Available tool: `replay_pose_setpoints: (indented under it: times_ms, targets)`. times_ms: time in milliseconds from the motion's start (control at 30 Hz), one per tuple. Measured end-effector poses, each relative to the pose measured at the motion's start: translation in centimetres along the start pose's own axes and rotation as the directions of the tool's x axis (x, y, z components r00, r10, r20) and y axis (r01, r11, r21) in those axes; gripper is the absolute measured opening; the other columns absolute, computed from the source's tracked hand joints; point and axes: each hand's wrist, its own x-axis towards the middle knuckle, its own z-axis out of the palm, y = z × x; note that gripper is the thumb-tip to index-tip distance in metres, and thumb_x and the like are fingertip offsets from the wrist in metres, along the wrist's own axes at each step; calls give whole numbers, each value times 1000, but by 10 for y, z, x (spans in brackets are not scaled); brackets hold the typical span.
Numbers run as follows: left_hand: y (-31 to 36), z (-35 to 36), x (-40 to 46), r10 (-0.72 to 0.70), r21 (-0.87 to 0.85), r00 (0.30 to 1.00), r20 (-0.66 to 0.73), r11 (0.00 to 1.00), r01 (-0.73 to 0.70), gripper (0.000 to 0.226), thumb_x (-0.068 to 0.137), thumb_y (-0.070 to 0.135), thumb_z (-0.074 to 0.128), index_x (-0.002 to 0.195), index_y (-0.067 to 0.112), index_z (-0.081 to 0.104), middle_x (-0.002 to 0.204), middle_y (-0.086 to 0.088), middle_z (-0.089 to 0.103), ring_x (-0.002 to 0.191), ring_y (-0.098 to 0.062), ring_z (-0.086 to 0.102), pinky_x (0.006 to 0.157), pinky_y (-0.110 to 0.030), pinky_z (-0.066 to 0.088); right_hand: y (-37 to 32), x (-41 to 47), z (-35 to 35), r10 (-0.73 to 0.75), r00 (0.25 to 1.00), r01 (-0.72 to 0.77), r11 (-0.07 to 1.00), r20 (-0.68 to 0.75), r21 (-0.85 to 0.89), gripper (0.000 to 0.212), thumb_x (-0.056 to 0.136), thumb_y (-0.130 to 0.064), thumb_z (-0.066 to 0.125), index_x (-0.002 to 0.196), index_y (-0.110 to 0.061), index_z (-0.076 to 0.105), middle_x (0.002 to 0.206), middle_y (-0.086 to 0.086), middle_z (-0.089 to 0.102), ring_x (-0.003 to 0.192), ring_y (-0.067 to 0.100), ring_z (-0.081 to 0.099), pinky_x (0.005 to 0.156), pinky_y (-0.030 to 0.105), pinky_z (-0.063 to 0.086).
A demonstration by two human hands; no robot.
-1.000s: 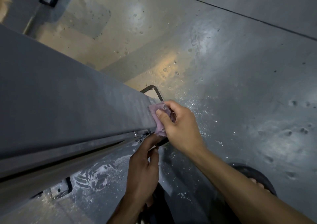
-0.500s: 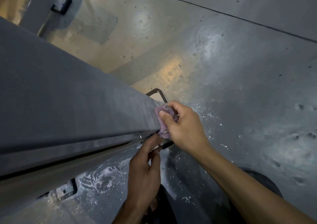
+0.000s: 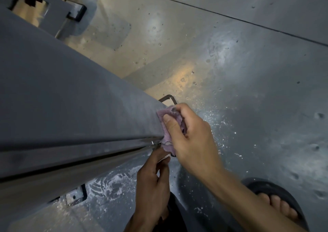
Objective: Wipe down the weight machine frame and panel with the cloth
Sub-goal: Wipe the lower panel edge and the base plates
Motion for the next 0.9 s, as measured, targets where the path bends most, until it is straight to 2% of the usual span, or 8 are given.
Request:
replay_pose_setpoints:
  times_ms: [133,233,400,467,567,733,800,900]
  targets:
    - [5,0,0,7,-9,1000,-15,1000,-7,56,97,-16,46,126,27,69,122,14,72,117,-5,66,103,-28,51,6,1,-4,56,998,-55,998,37,-23,12,106,-23,54,107,-17,65,65,-16,63,52,-8,61,49,9,39]
    - [12,-2,-1,32,-21,999,-23,999,-33,60,97,-17,44,128,29,67,125,17,71,121,-5,64,103,-20,49,11,7,-4,87,996,-84,987,18,-140,9,104,-32,55,106,-28,63,67,-16,62,58,-3,60,56,17,39]
    - [14,-7,-5,85,26,992,-95,996,-83,60,93,-20,50,115,32,71,112,17,75,108,-2,69,87,-9,47,-24,-7,0,-88,996,88,996,-14,-24,12,105,-34,54,103,-27,63,68,-18,63,62,4,63,53,19,44]
    - [16,-9,-7,101,22,987,-122,995,-99,66,93,-21,48,114,37,72,115,19,74,111,-1,67,91,-11,48,-17,-7,-2,-42,999,42,997,5,-62,13,106,-31,53,105,-24,63,66,-18,62,59,0,63,52,16,41]
    - [19,-12,-11,118,-3,986,-119,993,-119,60,97,-15,46,126,32,70,125,16,71,121,-8,65,102,-26,51,0,-1,-5,89,996,-84,981,21,-174,14,106,-35,51,102,-25,61,68,-9,63,58,3,59,56,24,41]
    - [34,-20,-17,188,142,968,-166,976,-165,59,94,-12,58,102,46,64,98,37,68,96,14,64,78,0,41,-41,-12,2,-86,996,86,996,-18,-13,17,105,-37,51,102,-25,61,77,-11,66,71,11,65,62,32,51]
    - [35,-23,-19,231,178,958,-168,963,-201,45,96,-1,59,106,43,63,99,36,69,96,15,64,77,0,40,-48,-17,2,-125,992,125,992,-14,3,18,105,-38,49,102,-24,61,74,-14,65,68,10,65,58,28,49]
    - [36,-26,-21,240,174,955,-172,962,-210,45,99,-4,54,121,31,68,112,23,72,104,8,66,83,-3,44,-29,-13,-2,-7,1000,7,998,7,-58,21,105,-39,47,103,-24,61,70,-10,64,59,6,61,53,28,45]
